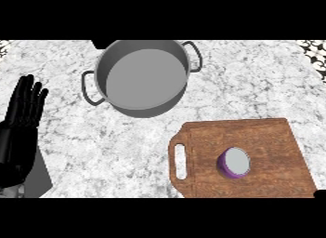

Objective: Pick the can from the cutting board and place it in the pot

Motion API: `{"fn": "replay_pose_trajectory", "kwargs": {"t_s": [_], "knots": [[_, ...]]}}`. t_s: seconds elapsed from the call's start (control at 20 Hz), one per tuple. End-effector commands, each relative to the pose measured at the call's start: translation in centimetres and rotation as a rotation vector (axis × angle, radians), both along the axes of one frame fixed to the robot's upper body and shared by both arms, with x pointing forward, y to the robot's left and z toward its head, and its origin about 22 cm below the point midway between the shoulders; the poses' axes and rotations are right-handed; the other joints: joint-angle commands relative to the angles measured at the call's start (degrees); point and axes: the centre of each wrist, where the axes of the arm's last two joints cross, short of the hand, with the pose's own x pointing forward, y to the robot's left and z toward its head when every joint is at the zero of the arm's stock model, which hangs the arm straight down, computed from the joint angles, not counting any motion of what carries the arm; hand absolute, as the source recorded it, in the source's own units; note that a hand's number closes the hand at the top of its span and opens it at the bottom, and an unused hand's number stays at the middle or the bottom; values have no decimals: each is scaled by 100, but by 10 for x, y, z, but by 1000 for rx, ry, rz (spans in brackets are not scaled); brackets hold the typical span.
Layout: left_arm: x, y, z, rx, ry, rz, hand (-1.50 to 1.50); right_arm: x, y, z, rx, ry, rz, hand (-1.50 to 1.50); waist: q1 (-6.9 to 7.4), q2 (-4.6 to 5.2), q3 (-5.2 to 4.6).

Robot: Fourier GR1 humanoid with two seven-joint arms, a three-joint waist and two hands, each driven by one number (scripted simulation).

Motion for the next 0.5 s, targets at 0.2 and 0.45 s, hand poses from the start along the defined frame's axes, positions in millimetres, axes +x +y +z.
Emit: {"fn": "replay_pose_trajectory", "kwargs": {"t_s": [0.2,0.45], "knots": [[-11,-14,-37,-66,120,22,0,-26,-8,24,-539,182,-35,-150,41,192,-271],[-14,-21,-36,-87,114,9,0,-49,24,12,-612,257,-83,-150,88,172,-254]]}}
